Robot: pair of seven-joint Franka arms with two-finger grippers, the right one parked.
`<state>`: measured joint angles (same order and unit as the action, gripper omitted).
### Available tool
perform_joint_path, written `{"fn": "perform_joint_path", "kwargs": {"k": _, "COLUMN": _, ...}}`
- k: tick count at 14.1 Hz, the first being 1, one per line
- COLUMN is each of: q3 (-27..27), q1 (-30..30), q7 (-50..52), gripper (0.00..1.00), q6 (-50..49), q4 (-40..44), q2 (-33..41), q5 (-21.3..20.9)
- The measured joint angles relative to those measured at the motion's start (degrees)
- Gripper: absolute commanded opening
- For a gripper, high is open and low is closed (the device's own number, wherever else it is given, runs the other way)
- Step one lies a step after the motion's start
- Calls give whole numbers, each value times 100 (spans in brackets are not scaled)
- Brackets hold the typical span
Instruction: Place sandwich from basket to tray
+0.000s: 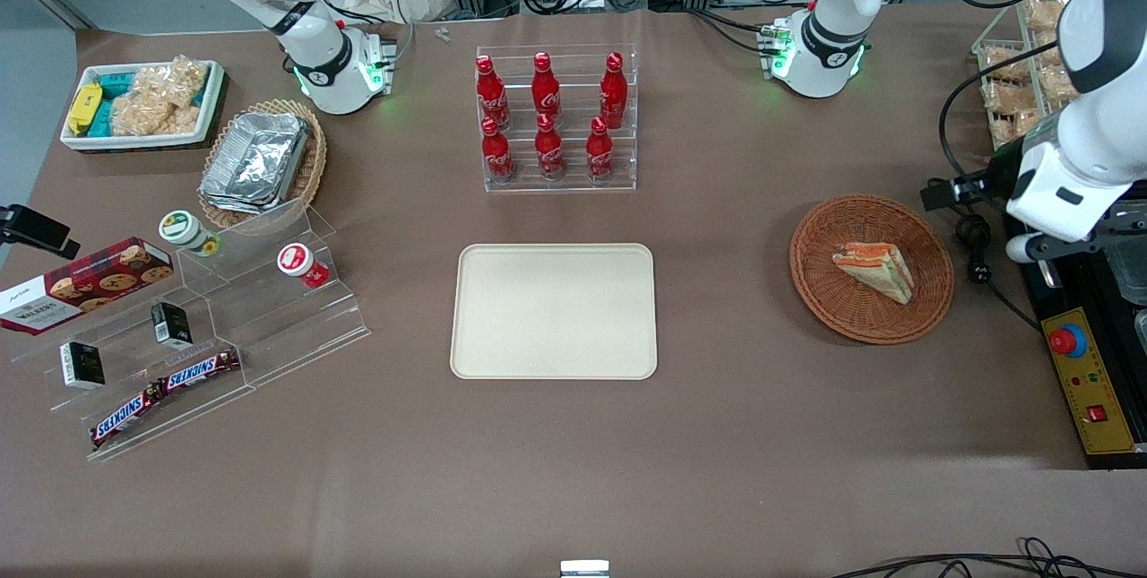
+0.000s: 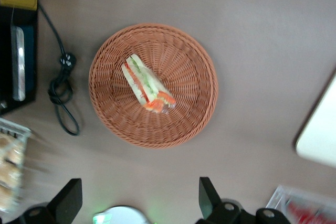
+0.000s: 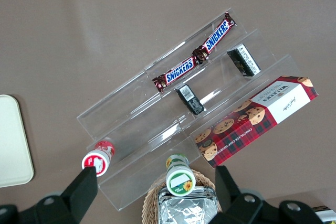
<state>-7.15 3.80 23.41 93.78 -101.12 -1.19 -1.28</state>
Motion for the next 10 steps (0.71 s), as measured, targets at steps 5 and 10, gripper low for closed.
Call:
{"fn": "perform_joint_path", "kwargs": {"k": 5, "q3": 0, "q1": 0, "q7": 2719, "gripper": 100, "q6": 2164, "q4": -1552, "q2": 145, "q5": -9}}
{"fn": "perform_joint_path", "kwargs": {"k": 10, "q3": 19, "q1": 7, "q7": 3890, "gripper": 100, "q6": 3323, "q4": -2512, "q2": 91, "q5": -13}}
